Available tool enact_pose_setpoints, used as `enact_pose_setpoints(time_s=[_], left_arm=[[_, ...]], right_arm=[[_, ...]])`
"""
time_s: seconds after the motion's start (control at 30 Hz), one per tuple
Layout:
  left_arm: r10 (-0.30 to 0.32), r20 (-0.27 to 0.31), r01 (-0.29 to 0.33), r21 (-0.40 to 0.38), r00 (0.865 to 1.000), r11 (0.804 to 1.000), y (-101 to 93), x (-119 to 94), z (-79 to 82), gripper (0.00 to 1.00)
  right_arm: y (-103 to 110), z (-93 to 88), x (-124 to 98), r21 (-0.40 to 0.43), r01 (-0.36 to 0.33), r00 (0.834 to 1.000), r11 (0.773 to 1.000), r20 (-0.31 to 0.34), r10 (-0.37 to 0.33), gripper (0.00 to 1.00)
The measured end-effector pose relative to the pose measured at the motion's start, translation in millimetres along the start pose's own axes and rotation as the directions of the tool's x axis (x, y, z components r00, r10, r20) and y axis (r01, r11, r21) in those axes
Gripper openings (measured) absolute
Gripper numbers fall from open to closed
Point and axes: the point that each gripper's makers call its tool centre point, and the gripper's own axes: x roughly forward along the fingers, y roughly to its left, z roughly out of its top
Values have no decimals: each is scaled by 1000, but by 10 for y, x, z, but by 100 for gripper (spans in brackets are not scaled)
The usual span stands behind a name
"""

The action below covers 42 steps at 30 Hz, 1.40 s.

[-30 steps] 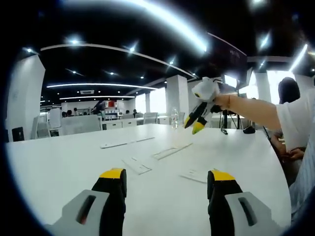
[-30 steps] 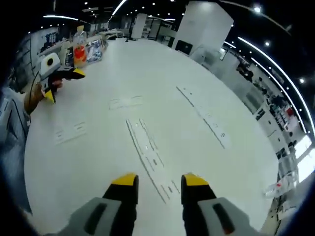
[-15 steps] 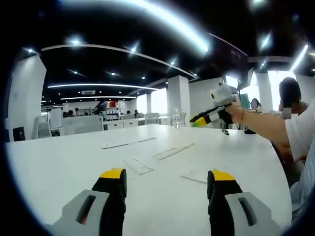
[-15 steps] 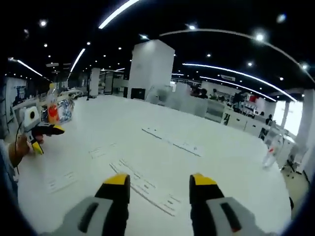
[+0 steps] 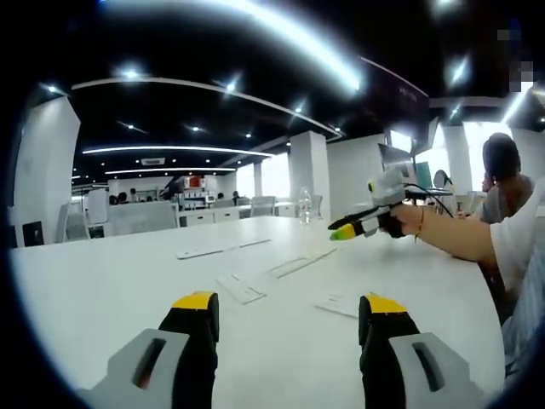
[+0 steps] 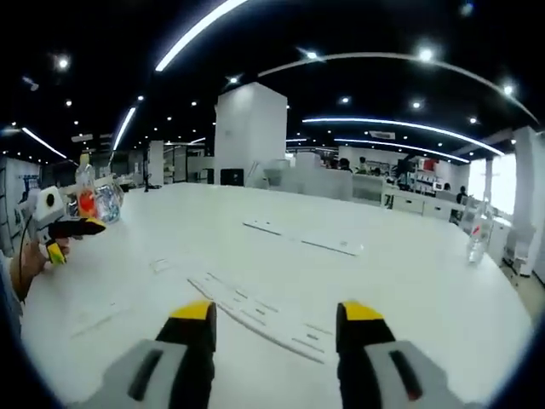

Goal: Locate the socket holder cover, grip the socket holder cover, clip it into the socket holder slot.

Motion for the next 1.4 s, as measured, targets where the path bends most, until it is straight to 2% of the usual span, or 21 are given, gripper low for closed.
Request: enact_pose_setpoints(time_s=[0.17,0.27,0.3,0.57,1.4], left_arm=[[2,20,-3,13,1000,1000,-1,-16,50,67],[9,29,-10,16,1000,1000,9,-21,70,67],[11,31,-11,16,999,1000,13,-24,73,67],[13,29,-13,12,999,1000,12,-28,58,67],[14,25,-14,14,1000,1000,-8,-66,39,67]], right_arm=[[-84,-158,21,21,36,998,999,-52,-35,57],[-114,-212,21,28,54,996,998,-72,-52,57],[-183,-207,63,46,56,996,997,-72,-53,57],[-174,-287,90,113,81,993,990,-91,-71,58],[-52,-396,72,148,64,991,987,-123,-46,55]])
